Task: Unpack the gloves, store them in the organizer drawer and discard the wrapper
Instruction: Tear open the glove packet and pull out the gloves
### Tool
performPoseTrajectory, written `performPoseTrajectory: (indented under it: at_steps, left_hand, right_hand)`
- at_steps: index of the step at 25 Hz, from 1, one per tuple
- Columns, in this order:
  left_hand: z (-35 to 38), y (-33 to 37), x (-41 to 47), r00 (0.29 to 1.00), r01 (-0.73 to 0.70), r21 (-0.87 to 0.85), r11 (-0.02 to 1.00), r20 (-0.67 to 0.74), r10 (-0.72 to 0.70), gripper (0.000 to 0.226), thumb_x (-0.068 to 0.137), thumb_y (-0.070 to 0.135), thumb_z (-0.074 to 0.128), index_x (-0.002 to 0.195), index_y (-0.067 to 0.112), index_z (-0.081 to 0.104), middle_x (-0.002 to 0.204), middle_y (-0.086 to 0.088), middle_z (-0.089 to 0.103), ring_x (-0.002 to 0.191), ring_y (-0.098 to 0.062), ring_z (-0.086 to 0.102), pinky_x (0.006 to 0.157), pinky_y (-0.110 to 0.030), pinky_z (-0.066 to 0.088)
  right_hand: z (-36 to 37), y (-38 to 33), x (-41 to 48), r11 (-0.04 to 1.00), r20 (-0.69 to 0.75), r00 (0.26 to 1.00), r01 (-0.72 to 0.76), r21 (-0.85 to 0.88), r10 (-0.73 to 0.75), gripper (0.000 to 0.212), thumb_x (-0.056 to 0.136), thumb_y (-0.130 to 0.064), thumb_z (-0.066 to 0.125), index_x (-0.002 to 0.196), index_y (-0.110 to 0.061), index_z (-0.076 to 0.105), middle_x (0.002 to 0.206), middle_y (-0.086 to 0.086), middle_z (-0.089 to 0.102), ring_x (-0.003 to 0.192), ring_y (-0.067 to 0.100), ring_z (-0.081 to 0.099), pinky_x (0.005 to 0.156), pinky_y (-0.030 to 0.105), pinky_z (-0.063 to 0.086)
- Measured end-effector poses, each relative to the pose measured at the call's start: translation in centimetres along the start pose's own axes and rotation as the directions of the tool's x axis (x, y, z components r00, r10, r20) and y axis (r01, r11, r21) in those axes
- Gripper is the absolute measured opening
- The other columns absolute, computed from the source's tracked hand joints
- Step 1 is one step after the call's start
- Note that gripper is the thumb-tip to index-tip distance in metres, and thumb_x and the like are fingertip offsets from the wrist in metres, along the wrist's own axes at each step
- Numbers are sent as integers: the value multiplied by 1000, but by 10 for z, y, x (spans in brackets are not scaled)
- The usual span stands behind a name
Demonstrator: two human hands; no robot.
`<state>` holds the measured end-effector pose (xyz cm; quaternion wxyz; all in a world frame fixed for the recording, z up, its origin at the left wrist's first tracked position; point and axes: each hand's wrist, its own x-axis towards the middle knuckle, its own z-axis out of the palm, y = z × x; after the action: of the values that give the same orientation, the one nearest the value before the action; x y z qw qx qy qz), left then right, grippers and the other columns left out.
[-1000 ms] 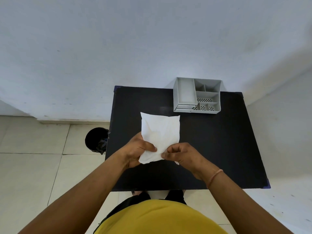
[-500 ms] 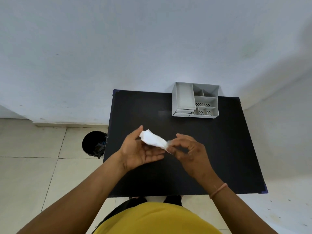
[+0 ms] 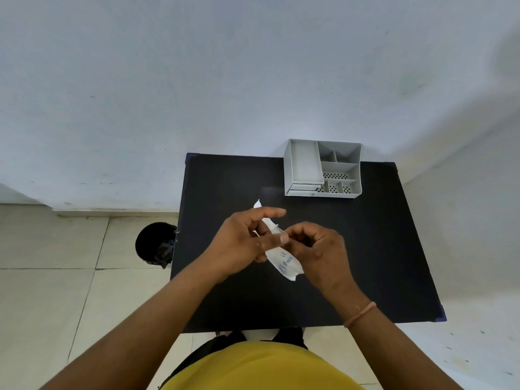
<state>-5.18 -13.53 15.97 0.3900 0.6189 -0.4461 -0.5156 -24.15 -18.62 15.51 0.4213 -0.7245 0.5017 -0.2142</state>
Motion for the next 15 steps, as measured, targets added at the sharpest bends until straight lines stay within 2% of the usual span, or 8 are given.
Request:
performPoseTrajectory:
  at_steps: [2,5,7,9,10,12,14,15]
  left_hand:
    - [-8,2,6,998,-9,-20,1000,60,10,20,95,19,79,115,22,82,93,-5,81,68,-18,76,64,-33,65]
    - [-21,1,6,992,-9,-95,995,126,21,13,95,13,78,106,15,86,103,-3,84,74,-30,74,69,-35,64]
    - [-28,0,4,983,6,-152,988,183,22,15,92,10,79,105,13,86,104,-7,84,76,-30,74,74,-43,65]
    - [-32,2,4,973,-1,-146,989,229,35,17,91,7,80,106,11,86,103,-7,85,78,-31,75,80,-53,64]
    - [-33,4,4,966,-13,-131,991,253,46,17,91,6,80,107,9,86,101,-5,85,79,-31,76,83,-58,64]
    - [-34,8,5,952,-40,-94,995,298,66,18,92,5,79,108,7,85,103,-3,85,83,-32,77,86,-61,62]
    - [-33,12,6,935,-47,-55,997,349,63,17,92,9,80,108,9,85,111,-3,84,90,-36,78,86,-60,62]
    - [-32,14,7,923,-53,-31,998,379,60,16,92,12,80,107,11,86,114,-3,84,94,-38,78,86,-60,62]
  right_hand:
    - [-2,-2,-1,999,3,1000,-23,30,23,12,86,-30,84,84,-30,72,80,-15,74,82,-3,72,64,7,54]
    - [-8,-6,-2,950,33,983,-184,250,182,17,83,-29,86,85,-20,72,88,5,79,88,18,77,63,21,61]
    - [-12,-7,-7,799,97,939,-332,501,329,21,82,-30,83,92,-15,73,101,13,79,99,31,77,73,34,63]
    - [-19,-6,-11,676,130,895,-411,611,427,19,87,-28,80,98,-14,74,108,13,78,107,38,74,79,41,63]
    - [-23,-4,-12,703,111,890,-422,573,443,16,91,-26,79,101,-15,74,108,12,78,107,37,74,80,42,64]
    - [-32,1,-15,874,20,921,-375,309,389,15,92,-28,79,103,-21,71,102,4,76,99,27,76,77,36,65]
    - [-37,5,-21,969,-99,978,-198,-149,185,26,88,-31,83,107,-25,66,101,-8,69,89,14,71,74,22,59]
    - [-38,6,-24,930,-134,991,-63,-363,14,31,86,-31,85,109,-25,65,103,-10,65,87,10,65,76,16,52]
